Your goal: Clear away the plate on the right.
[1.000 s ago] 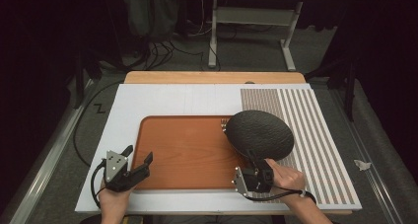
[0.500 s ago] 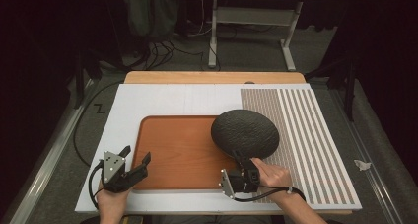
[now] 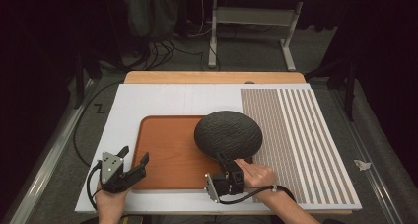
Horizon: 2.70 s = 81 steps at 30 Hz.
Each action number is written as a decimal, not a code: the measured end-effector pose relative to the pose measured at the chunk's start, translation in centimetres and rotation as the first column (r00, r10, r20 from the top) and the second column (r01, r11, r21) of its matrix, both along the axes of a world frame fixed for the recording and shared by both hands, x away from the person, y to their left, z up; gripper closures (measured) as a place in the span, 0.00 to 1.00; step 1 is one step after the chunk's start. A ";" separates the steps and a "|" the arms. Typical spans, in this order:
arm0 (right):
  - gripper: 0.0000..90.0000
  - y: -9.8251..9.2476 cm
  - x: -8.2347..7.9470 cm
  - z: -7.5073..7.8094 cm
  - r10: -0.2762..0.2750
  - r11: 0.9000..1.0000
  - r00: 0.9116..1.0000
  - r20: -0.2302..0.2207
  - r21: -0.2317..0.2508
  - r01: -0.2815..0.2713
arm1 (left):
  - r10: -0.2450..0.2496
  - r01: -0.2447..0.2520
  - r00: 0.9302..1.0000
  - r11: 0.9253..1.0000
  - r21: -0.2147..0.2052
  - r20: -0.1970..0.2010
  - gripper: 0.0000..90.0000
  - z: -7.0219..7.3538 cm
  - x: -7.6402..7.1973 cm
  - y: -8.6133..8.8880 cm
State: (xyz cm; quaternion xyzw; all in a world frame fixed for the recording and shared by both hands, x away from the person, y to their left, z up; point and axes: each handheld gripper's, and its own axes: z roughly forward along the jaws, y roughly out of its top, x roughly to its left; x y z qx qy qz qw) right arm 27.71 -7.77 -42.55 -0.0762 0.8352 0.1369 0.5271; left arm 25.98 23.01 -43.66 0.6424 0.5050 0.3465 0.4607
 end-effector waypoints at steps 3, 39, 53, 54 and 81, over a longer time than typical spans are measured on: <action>0.96 0.6 0.0 -0.1 0.016 1.000 1.000 -0.001 -0.003 -0.016 | 0.002 -0.002 1.000 1.000 -0.002 0.000 0.33 0.0 0.0 0.0; 0.96 6.4 -0.9 -1.8 0.172 0.985 0.984 -0.045 -0.020 -0.173 | 0.026 -0.026 1.000 1.000 -0.016 0.011 0.33 0.2 -0.5 0.6; 0.97 7.1 0.0 -2.8 0.172 0.985 0.984 -0.055 -0.024 -0.173 | 0.022 -0.022 1.000 1.000 -0.015 0.008 0.33 0.2 -0.5 0.5; 0.97 7.1 0.1 -2.8 0.173 0.984 0.983 -0.058 -0.022 -0.174 | 0.022 -0.022 1.000 1.000 -0.013 0.007 0.33 0.2 -0.5 0.6; 0.92 8.3 1.5 -4.0 0.154 0.987 0.983 -0.099 -0.030 -0.157 | 0.022 -0.021 1.000 1.000 -0.015 0.007 0.33 0.1 -0.5 0.6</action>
